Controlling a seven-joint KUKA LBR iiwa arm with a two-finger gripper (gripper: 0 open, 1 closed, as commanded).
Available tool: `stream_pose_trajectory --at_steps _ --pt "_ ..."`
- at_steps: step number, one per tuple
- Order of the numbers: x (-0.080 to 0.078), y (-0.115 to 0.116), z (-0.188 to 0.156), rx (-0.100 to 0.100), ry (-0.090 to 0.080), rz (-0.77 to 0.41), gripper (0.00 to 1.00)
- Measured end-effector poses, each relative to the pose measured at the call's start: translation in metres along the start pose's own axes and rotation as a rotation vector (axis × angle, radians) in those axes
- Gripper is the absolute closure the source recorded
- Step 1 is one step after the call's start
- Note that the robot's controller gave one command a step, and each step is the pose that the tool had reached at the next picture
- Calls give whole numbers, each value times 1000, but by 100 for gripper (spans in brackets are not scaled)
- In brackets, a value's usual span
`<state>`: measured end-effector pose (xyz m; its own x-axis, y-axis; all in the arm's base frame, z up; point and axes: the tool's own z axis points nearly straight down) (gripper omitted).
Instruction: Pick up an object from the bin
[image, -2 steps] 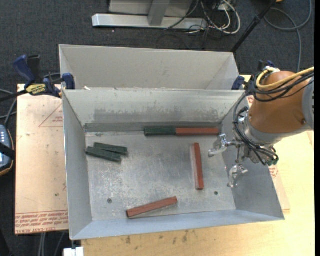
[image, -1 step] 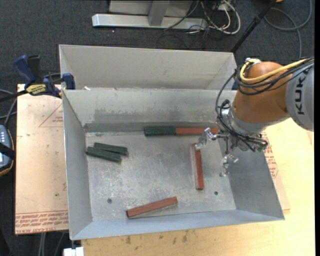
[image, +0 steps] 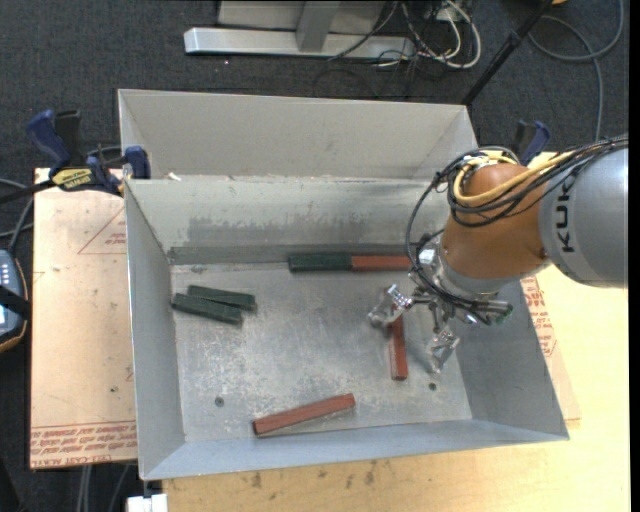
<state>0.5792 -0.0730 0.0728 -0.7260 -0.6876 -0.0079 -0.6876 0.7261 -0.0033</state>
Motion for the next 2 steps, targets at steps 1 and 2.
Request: stream_pose_trajectory --at_steps 1,2 --pt "-17 -4 -4 5 -3 -388 100" --pt "-17 -4 -4 4 -3 -387 100"
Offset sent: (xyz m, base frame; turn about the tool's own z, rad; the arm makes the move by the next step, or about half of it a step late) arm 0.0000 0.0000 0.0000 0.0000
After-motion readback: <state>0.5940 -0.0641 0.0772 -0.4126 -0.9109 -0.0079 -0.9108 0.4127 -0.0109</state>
